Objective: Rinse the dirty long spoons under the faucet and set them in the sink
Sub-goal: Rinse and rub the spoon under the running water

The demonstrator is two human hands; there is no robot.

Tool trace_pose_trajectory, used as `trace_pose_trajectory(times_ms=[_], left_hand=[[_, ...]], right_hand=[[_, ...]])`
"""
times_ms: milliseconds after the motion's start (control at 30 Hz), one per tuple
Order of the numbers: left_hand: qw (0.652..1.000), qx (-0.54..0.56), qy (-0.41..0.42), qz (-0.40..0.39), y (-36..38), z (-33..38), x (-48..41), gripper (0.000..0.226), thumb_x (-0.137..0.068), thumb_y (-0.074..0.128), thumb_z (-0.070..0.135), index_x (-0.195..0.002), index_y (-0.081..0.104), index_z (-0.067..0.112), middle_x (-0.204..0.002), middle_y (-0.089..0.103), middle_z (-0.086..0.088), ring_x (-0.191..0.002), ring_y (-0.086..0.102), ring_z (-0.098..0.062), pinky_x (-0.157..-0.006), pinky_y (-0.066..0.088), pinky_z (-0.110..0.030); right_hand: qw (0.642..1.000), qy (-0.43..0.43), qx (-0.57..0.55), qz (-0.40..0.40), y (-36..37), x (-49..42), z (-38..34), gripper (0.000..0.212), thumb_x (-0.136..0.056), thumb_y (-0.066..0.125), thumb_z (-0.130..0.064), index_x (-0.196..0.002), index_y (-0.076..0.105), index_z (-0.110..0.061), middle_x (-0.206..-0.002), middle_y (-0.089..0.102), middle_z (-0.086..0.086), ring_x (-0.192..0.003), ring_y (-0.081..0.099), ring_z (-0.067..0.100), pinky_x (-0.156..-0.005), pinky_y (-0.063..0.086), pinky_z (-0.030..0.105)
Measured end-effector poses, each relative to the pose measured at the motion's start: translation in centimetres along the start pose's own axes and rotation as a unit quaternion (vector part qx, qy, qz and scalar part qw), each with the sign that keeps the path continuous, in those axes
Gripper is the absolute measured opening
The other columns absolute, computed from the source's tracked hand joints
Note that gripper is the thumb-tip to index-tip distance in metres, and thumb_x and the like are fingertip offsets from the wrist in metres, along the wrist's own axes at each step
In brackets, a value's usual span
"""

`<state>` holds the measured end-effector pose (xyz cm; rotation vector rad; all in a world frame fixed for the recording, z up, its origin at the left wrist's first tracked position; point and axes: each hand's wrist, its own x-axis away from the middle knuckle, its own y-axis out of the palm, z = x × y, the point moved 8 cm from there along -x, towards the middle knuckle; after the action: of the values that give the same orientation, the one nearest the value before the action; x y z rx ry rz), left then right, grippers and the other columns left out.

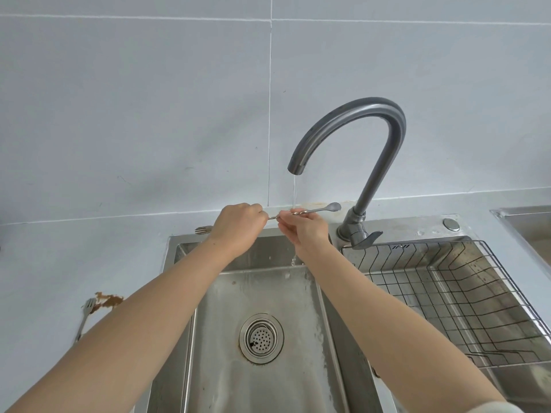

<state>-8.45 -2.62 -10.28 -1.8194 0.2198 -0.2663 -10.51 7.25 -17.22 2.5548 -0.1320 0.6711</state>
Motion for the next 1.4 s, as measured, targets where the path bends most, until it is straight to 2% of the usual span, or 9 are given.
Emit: trace_pose_trajectory(times_ms=[233,400,533,700,833,900,1000,1167,1400], left_hand=[[0.999,0.016,-0.015,0.026,-0.4,-1.3,0.7,0.025,-0.083,0.042,-0.009,-0.098,0.058,0.003,-0.085,0.048,-0.012,-0.081,0.05,-0.03,-0.05,0.023,-0.03],[0.998,0.04,-0.025,0.05,0.3,-2.8,1.0,0.022,-0.08,0.049,-0.011,-0.092,0.062,0.002,-0.068,0.041,-0.006,-0.07,0.037,-0.024,-0.044,0.009,-0.023],[0.995,0.071,-0.015,0.073,0.4,-3.0,1.3,0.018,-0.071,0.055,-0.018,-0.076,0.063,-0.002,-0.053,0.016,0.004,-0.061,0.036,-0.024,-0.045,0.006,-0.02],[0.993,0.076,-0.039,0.08,0.6,-3.7,1.4,0.02,-0.079,0.049,-0.014,-0.086,0.063,0.0,-0.061,0.03,-0.002,-0.069,0.037,-0.025,-0.044,0.008,-0.023],[0.993,0.074,-0.05,0.083,1.1,-4.6,1.9,0.019,-0.077,0.051,-0.015,-0.084,0.061,-0.001,-0.072,0.038,-0.006,-0.069,0.037,-0.024,-0.044,0.007,-0.022],[0.992,0.065,-0.047,0.092,1.0,-5.0,2.3,0.019,-0.067,0.059,-0.019,-0.071,0.06,0.0,-0.058,0.028,0.0,-0.06,0.035,-0.023,-0.045,0.005,-0.019],[0.992,0.07,-0.051,0.089,1.3,-5.7,2.8,0.031,-0.044,0.07,-0.025,-0.051,0.054,0.002,-0.05,0.009,0.006,-0.046,0.028,-0.019,-0.048,0.002,-0.011],[0.989,0.045,-0.04,0.137,1.1,-6.3,2.9,0.045,-0.019,0.076,-0.022,-0.041,0.05,0.007,-0.047,0.023,0.001,-0.041,0.022,-0.017,-0.051,-0.003,-0.007],[0.986,0.052,-0.069,0.143,1.6,-8.4,3.5,0.045,-0.019,0.079,-0.021,-0.042,0.052,0.007,-0.038,0.048,-0.005,-0.04,0.023,-0.016,-0.051,-0.003,-0.007]], right_hand=[[0.999,0.029,-0.026,0.005,0.6,0.1,0.3,0.019,-0.096,0.045,-0.009,-0.078,0.051,-0.004,-0.072,0.061,0.011,-0.062,0.063,0.02,-0.058,0.057,0.024],[0.999,0.034,-0.002,0.027,0.1,-0.1,0.4,0.015,-0.082,0.064,0.003,-0.072,0.056,-0.003,-0.055,0.064,0.003,-0.041,0.063,0.007,-0.049,0.056,0.016],[0.999,0.029,-0.001,0.029,0.2,-0.1,0.4,0.009,-0.085,0.061,0.001,-0.079,0.055,-0.002,-0.071,0.06,0.008,-0.044,0.063,0.007,-0.05,0.056,0.015],[0.998,0.055,-0.024,0.036,0.2,0.0,0.7,0.028,-0.098,0.043,-0.016,-0.074,0.052,-0.005,-0.072,0.061,0.01,-0.065,0.062,0.019,-0.058,0.054,0.024],[0.998,0.036,-0.048,0.03,0.1,0.0,0.2,0.016,-0.089,0.053,0.006,-0.076,0.05,-0.004,-0.073,0.059,0.011,-0.059,0.063,0.015,-0.063,0.058,0.024],[0.997,0.023,-0.061,0.03,-0.2,-0.1,-0.2,0.021,-0.083,0.056,0.014,-0.08,0.047,-0.006,-0.074,0.059,0.012,-0.062,0.064,0.016,-0.071,0.058,0.028],[0.999,0.008,-0.043,0.015,0.1,-0.2,-0.4,0.012,-0.088,0.053,0.007,-0.084,0.049,-0.004,-0.077,0.06,0.013,-0.052,0.067,0.013,-0.06,0.06,0.024],[0.998,0.017,-0.059,0.032,0.1,0.0,0.0,0.026,-0.099,0.04,-0.019,-0.083,0.05,-0.002,-0.076,0.062,0.016,-0.051,0.067,0.018,-0.048,0.057,0.022],[0.998,-0.033,0.059,-0.009,0.9,0.6,-1.1,0.021,-0.083,0.066,-0.002,-0.067,0.053,-0.008,-0.068,0.061,0.007,-0.045,0.064,0.008,-0.057,0.058,0.018]])
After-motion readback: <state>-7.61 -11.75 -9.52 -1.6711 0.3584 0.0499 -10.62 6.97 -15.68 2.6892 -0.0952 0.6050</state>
